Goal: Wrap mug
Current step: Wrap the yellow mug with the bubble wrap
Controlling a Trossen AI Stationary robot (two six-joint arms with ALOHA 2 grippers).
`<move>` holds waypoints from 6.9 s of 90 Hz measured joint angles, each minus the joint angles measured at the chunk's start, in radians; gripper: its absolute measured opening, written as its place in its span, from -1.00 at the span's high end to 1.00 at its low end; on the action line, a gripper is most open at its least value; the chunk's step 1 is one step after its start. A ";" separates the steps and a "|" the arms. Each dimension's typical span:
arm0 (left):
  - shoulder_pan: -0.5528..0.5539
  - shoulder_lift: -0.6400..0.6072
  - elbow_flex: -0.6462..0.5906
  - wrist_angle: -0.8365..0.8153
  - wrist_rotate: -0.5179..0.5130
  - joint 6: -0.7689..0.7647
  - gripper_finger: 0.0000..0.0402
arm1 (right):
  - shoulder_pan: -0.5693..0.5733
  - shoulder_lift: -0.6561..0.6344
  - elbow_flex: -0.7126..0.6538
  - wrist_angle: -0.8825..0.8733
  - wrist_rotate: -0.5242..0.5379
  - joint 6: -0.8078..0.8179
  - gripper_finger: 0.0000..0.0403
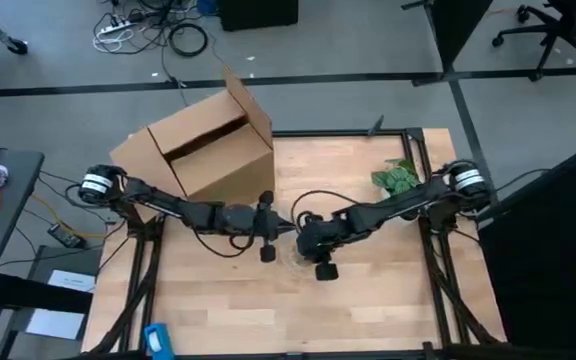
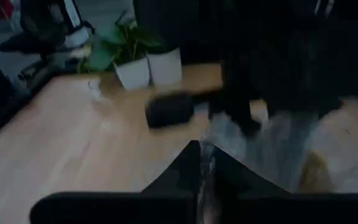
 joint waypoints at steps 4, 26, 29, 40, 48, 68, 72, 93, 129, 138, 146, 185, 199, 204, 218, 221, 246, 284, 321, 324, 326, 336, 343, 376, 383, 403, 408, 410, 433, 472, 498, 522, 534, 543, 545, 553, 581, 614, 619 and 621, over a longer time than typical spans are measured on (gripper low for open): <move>-0.005 -0.008 0.000 0.009 0.017 0.012 1.00 | -0.001 0.028 0.039 -0.061 0.005 -0.011 0.73; -0.043 -0.074 -0.001 -0.034 0.125 0.013 1.00 | -0.011 0.150 0.171 -0.221 0.015 -0.074 0.83; -0.047 -0.074 -0.001 -0.034 0.149 0.006 1.00 | -0.011 0.155 0.174 -0.222 0.014 -0.085 0.84; -0.070 -0.045 -0.001 -0.032 0.158 -0.042 1.00 | -0.006 0.168 0.178 -0.209 0.004 -0.110 0.87; -0.084 -0.020 -0.009 0.001 0.161 -0.045 1.00 | -0.001 0.170 0.190 -0.218 0.003 -0.114 0.87; -0.088 -0.003 -0.010 0.004 0.197 -0.062 1.00 | 0.029 0.177 0.247 -0.292 0.018 -0.164 0.73; -0.089 -0.003 -0.010 -0.017 0.205 -0.056 1.00 | 0.035 0.177 0.256 -0.304 0.030 -0.165 0.67; -0.095 -0.009 -0.014 -0.116 0.231 -0.039 1.00 | 0.044 0.174 0.300 -0.371 0.057 -0.116 0.36; -0.092 -0.008 -0.014 -0.024 0.168 -0.036 1.00 | 0.085 0.168 0.430 -0.485 0.094 -0.062 0.01; -0.092 -0.008 -0.014 0.000 0.147 -0.035 1.00 | 0.088 0.167 0.478 -0.564 0.091 -0.057 -0.07; -0.091 -0.008 -0.014 0.022 0.129 -0.035 1.00 | 0.091 0.167 0.524 -0.644 0.089 -0.033 -0.11; -0.090 0.004 -0.013 0.110 0.085 -0.035 1.00 | 0.095 0.173 0.403 -0.349 0.056 -0.068 -0.11; -0.090 0.004 -0.013 0.116 0.080 -0.037 1.00 | 0.100 0.171 0.355 -0.290 -0.003 -0.044 -0.11; -0.090 0.004 -0.013 0.125 0.080 -0.037 1.00 | 0.100 0.171 0.353 -0.299 -0.005 -0.037 -0.11; -0.090 0.040 -0.013 0.160 0.080 -0.037 1.00 | 0.097 0.150 0.351 -0.353 0.005 -0.030 -0.11; -0.090 0.054 -0.013 0.171 0.080 -0.038 1.00 | 0.094 0.141 0.349 -0.368 0.009 -0.029 -0.11; -0.079 0.158 -0.009 0.332 0.083 -0.041 1.00 | 0.093 0.059 0.349 -0.391 0.008 0.009 -0.12; -0.076 0.335 0.173 0.235 0.209 -0.042 1.00 | 0.094 -0.068 0.349 -0.538 0.061 0.112 -0.12; -0.059 0.355 0.251 -0.053 0.421 -0.035 1.00 | 0.096 -0.048 0.266 -0.380 0.222 -0.005 -0.09; -0.057 0.354 0.251 -0.063 0.430 -0.035 1.00 | 0.097 -0.044 0.237 -0.321 0.221 -0.020 -0.07; -0.057 0.353 0.251 -0.068 0.433 -0.035 0.99 | 0.100 -0.042 0.217 -0.287 0.219 -0.029 -0.05; -0.049 0.347 0.250 -0.084 0.405 -0.051 0.93 | 0.115 -0.036 0.116 -0.161 0.226 -0.041 0.06; -0.035 0.330 0.249 -0.118 0.384 -0.063 0.86 | 0.131 -0.037 0.062 -0.093 0.247 -0.035 0.15; 0.013 0.116 0.245 -0.297 0.339 0.011 0.45 | 0.175 -0.039 -0.052 -0.004 0.266 -0.020 0.47; 0.007 0.064 0.245 -0.372 0.347 0.012 0.40 | 0.187 -0.038 -0.051 0.014 0.272 -0.055 0.48; -0.058 -0.024 0.245 -0.522 0.330 -0.082 0.38 | 0.206 -0.036 -0.052 0.027 0.306 -0.139 0.49; -0.084 -0.003 0.245 -0.517 0.298 -0.105 0.38 | 0.210 -0.036 -0.052 0.030 0.306 -0.173 0.49; -0.092 0.010 0.245 -0.505 0.281 -0.113 0.38 | 0.211 -0.036 -0.052 0.032 0.305 -0.187 0.49; -0.116 0.234 0.245 -0.222 0.202 -0.198 0.38 | 0.194 -0.033 -0.024 -0.003 0.145 -0.241 0.50; -0.109 0.356 0.293 -0.151 0.196 -0.195 0.39 | 0.171 -0.034 0.184 -0.350 0.090 -0.176 0.48; -0.109 0.360 0.289 -0.194 0.196 -0.173 0.48 | 0.181 -0.039 0.329 -0.398 0.096 -0.174 0.51; -0.116 0.361 0.346 -0.218 0.202 -0.113 0.50 | 0.190 -0.037 0.140 -0.274 0.042 -0.068 0.72; -0.117 0.361 0.408 -0.290 0.204 -0.066 0.50 | 0.201 -0.042 0.009 -0.156 -0.025 0.014 0.82; -0.120 0.359 0.467 -0.382 0.204 -0.024 0.50 | 0.208 -0.045 -0.071 -0.034 -0.087 0.049 0.88; -0.120 0.355 0.481 -0.417 0.203 -0.013 0.50 | 0.210 -0.045 -0.081 -0.016 -0.094 0.051 0.90; -0.121 0.340 0.550 -0.588 0.161 0.011 0.50 | 0.212 -0.044 -0.093 -0.005 -0.100 0.049 0.96; -0.260 0.262 0.667 -1.161 -0.116 -0.234 0.50 | 0.226 -0.038 -0.035 -0.180 0.046 -0.002 1.00; -0.345 0.359 0.336 -0.392 -0.188 -0.452 0.50 | 0.228 -0.035 0.031 -0.413 0.264 0.020 1.00; -0.312 0.399 0.313 -0.292 -0.187 -0.440 0.50 | 0.217 -0.037 0.013 -0.389 0.261 0.032 1.00; -0.298 0.417 0.311 -0.259 -0.187 -0.432 0.50 | 0.212 -0.038 0.002 -0.370 0.256 0.036 1.00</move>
